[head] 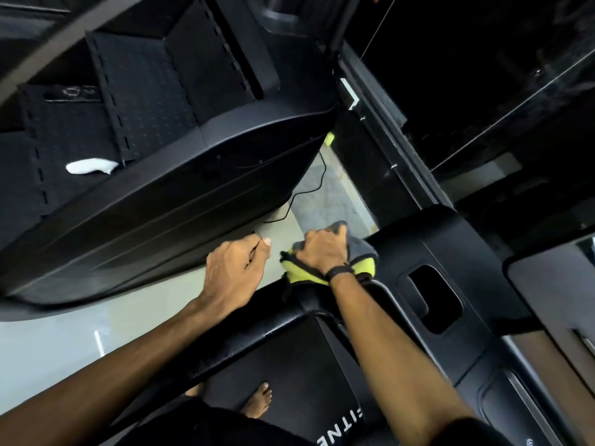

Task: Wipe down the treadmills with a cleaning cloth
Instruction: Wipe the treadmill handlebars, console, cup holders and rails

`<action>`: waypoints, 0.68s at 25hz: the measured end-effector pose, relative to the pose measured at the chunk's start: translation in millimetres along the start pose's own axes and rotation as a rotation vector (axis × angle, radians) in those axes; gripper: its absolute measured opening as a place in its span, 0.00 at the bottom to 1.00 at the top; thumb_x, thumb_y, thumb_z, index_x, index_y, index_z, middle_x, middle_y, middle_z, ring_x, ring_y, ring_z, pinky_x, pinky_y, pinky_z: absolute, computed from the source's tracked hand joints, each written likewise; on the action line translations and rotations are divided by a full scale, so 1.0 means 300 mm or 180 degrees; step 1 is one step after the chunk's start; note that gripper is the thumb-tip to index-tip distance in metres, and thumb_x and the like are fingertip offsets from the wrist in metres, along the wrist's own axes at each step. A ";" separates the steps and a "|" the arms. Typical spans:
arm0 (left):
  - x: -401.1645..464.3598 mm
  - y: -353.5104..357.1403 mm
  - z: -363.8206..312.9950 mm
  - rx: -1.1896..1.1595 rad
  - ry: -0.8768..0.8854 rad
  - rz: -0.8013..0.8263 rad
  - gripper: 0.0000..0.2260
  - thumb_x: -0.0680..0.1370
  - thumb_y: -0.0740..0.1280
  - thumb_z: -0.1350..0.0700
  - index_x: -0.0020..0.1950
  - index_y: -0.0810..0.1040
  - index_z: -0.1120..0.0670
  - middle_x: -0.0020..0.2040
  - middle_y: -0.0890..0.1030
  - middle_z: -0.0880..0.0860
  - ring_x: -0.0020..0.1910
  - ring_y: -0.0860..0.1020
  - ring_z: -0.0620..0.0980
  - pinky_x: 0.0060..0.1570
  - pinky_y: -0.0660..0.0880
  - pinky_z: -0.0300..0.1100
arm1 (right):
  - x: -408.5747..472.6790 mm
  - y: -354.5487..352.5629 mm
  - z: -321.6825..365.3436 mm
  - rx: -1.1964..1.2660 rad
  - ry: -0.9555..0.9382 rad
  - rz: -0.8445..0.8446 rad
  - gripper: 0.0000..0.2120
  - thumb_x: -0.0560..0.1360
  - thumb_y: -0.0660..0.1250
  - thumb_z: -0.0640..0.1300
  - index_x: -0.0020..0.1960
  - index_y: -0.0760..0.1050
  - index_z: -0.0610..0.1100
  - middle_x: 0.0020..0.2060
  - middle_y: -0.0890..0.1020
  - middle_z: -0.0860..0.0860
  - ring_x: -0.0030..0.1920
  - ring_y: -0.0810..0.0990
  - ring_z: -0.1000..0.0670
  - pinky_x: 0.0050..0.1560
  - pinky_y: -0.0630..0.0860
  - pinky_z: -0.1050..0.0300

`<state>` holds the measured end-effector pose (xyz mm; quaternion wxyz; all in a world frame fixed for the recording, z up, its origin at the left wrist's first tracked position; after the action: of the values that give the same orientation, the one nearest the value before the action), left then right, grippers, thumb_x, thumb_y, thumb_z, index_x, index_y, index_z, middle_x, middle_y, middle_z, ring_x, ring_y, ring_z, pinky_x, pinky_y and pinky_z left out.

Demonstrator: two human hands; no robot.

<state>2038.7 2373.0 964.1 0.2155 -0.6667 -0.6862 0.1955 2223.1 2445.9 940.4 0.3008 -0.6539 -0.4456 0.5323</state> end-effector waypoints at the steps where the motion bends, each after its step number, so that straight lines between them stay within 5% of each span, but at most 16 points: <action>1: 0.004 0.000 0.002 0.0029 -0.0012 -0.0014 0.22 0.79 0.54 0.41 0.40 0.79 0.54 0.22 0.70 0.48 0.27 0.71 0.52 0.38 0.74 0.51 | -0.037 0.013 0.076 0.0000 -0.0296 -0.0086 0.20 0.78 0.58 0.60 0.53 0.79 0.45 0.49 0.84 0.44 0.53 0.79 0.43 0.63 0.58 0.41; 4: 0.016 -0.004 0.030 0.0000 -0.0140 -0.0066 0.23 0.79 0.53 0.40 0.41 0.80 0.54 0.28 0.76 0.49 0.35 0.78 0.56 0.41 0.75 0.51 | -0.226 0.063 0.153 0.0387 -0.1019 -0.1095 0.17 0.74 0.61 0.61 0.44 0.77 0.49 0.39 0.82 0.49 0.46 0.78 0.45 0.50 0.60 0.45; 7: 0.014 -0.014 0.048 -0.0104 -0.0206 -0.0053 0.22 0.79 0.54 0.42 0.40 0.81 0.53 0.26 0.75 0.42 0.29 0.73 0.48 0.40 0.74 0.49 | -0.293 0.089 -0.023 0.0721 -0.1242 -0.1698 0.15 0.75 0.62 0.62 0.46 0.76 0.51 0.39 0.81 0.53 0.45 0.76 0.48 0.48 0.62 0.47; 12: 0.001 -0.004 0.035 0.0021 -0.0142 0.0021 0.19 0.83 0.58 0.47 0.39 0.80 0.54 0.29 0.73 0.29 0.25 0.69 0.42 0.37 0.67 0.44 | -0.063 0.004 -0.280 0.0427 0.0495 -0.0977 0.18 0.76 0.59 0.61 0.44 0.78 0.48 0.40 0.82 0.48 0.48 0.79 0.43 0.58 0.65 0.43; 15: -0.034 0.018 0.045 0.0074 -0.0096 0.0103 0.18 0.84 0.60 0.49 0.39 0.80 0.54 0.28 0.74 0.31 0.24 0.68 0.43 0.37 0.71 0.46 | -0.001 0.001 -0.160 0.0274 0.0532 -0.0621 0.18 0.76 0.59 0.60 0.43 0.77 0.47 0.39 0.81 0.47 0.48 0.80 0.43 0.63 0.60 0.41; 17: -0.042 0.032 0.045 0.0040 -0.0117 0.0182 0.19 0.83 0.58 0.46 0.40 0.80 0.54 0.25 0.74 0.43 0.26 0.70 0.46 0.39 0.74 0.49 | -0.049 0.016 -0.028 0.0299 0.0118 -0.0555 0.18 0.75 0.60 0.59 0.45 0.79 0.47 0.43 0.83 0.46 0.49 0.79 0.43 0.61 0.60 0.40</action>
<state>2039.5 2361.0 947.2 0.2014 -0.6810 -0.6695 0.2181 2231.8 2431.3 944.7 0.3845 -0.6075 -0.4698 0.5122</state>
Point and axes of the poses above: each hand's wrist, its own x-axis towards the middle knuckle, its own y-axis out of the palm, z = x × y, the point moved 2 cm from there along x, towards the middle knuckle
